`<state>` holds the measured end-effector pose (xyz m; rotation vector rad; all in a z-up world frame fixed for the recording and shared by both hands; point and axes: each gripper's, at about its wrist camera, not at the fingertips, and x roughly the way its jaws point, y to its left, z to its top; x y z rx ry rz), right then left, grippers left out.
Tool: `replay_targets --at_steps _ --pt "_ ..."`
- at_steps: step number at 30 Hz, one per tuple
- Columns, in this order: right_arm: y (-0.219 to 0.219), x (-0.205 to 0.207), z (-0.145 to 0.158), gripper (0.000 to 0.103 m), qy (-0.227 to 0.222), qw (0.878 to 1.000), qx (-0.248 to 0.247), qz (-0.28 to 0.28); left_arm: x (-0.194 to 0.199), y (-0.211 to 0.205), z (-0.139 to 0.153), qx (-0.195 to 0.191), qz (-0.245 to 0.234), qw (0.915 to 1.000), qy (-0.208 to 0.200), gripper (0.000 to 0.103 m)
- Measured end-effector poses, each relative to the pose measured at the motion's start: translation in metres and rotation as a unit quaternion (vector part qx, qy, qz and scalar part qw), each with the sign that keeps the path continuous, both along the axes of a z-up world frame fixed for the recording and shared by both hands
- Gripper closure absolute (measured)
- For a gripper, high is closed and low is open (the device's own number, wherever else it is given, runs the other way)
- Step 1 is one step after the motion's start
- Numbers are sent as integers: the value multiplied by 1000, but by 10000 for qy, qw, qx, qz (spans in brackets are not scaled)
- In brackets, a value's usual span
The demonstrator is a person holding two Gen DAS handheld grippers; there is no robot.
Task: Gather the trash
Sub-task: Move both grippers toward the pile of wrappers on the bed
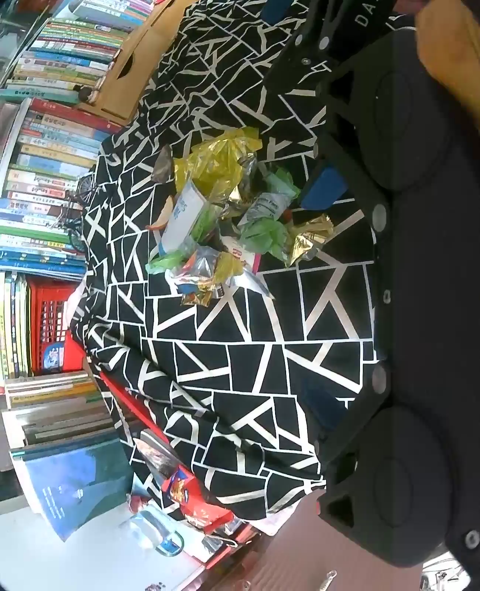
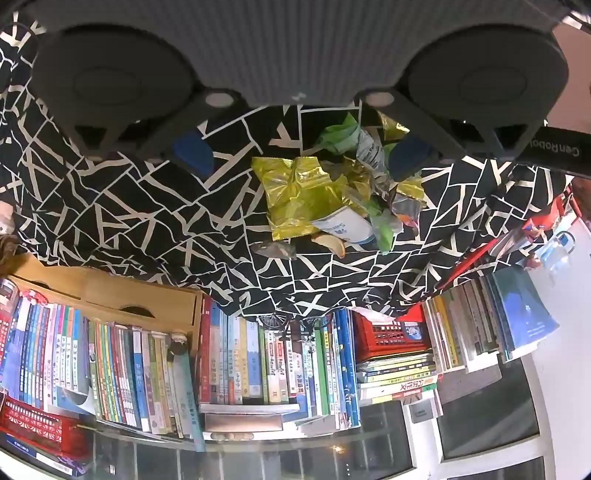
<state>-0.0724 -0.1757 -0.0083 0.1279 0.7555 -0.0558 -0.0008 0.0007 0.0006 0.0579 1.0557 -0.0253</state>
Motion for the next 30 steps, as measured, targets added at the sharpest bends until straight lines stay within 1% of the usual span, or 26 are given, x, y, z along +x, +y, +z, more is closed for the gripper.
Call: replay_targets --at_steps 6,14,17,21,25,27,30 --pt "-1 -2 1 0 2 10000 47 -10 -4 1 1 35 55 10000 -21 1" --pt "0 -4 1 0 -40 9999 84 42 -3 1 3 -53 -89 9999 -44 1" --pt "1 -5 1 0 -78 10000 48 37 -4 0 5 -55 -85 9999 -6 1" --pt "-1 -5 2 0 -69 10000 42 16 -3 0 4 -114 -74 9998 143 2" --pt "-1 -5 1 0 -36 10000 43 -18 -4 0 3 -113 -96 9998 154 2" --pt "-2 -5 1 0 -29 10000 84 1 -4 0 3 -135 -119 9998 95 2" --pt "-2 -5 1 0 -13 9999 111 42 -3 -1 4 -173 -162 9996 164 2"
